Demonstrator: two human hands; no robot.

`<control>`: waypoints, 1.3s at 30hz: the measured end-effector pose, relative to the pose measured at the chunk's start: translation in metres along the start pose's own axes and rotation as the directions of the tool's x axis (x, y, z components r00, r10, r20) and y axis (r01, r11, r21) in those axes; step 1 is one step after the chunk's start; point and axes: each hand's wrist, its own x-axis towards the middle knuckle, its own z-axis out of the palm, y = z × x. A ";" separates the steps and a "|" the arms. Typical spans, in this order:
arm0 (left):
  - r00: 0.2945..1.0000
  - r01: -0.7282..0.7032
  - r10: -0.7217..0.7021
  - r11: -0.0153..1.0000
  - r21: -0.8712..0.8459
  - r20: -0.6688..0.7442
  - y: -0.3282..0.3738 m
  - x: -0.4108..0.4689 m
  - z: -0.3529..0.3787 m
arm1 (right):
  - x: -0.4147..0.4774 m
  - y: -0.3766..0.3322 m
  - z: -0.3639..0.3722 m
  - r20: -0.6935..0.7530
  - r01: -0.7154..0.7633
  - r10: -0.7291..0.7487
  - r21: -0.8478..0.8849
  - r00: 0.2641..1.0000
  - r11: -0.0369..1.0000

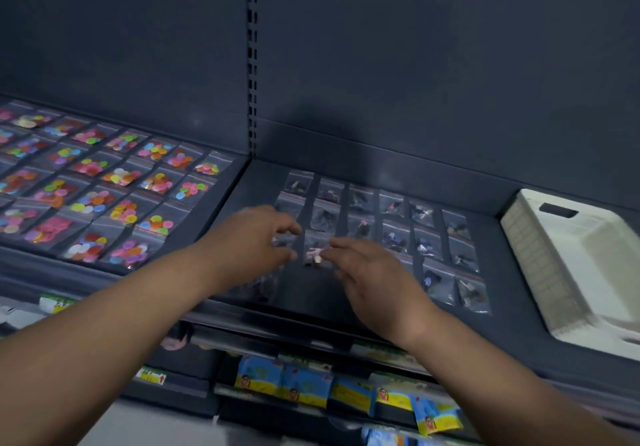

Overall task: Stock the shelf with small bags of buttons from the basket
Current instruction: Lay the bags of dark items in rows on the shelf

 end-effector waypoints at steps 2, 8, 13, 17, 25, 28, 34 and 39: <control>0.999 -0.048 0.048 0.999 -0.002 -0.025 0.021 0.010 0.003 | -0.008 0.014 -0.013 -0.018 -0.052 0.052 -0.034 0.999 0.998; 0.980 -0.191 0.194 0.980 0.061 -0.048 0.103 0.050 0.025 | -0.055 0.074 -0.064 -0.059 -0.176 0.173 -0.061 0.983 0.982; 0.954 -0.299 0.300 0.953 0.036 -0.016 0.185 0.084 0.056 | -0.105 0.133 -0.119 -0.097 -0.296 0.286 -0.112 0.953 0.949; 0.957 -0.290 0.290 0.957 -0.019 0.029 0.247 0.110 0.085 | -0.144 0.187 -0.152 -0.122 -0.372 0.355 -0.156 0.927 0.915; 0.996 0.007 0.014 0.971 -0.238 0.087 0.336 0.154 0.139 | -0.196 0.284 -0.168 0.016 -0.445 0.456 -0.192 0.890 0.875; 0.981 0.151 -0.108 0.946 -0.286 0.163 0.343 0.164 0.156 | -0.205 0.300 -0.165 0.050 -0.431 0.444 -0.163 0.895 0.887; 0.952 0.296 -0.215 0.832 -0.470 0.219 0.346 0.173 0.169 | -0.208 0.318 -0.168 0.120 -0.421 0.427 -0.073 0.896 0.904; 0.986 0.165 -0.142 0.889 -0.427 0.085 0.359 0.170 0.171 | -0.196 0.325 -0.168 0.221 -0.442 0.422 0.047 0.879 0.896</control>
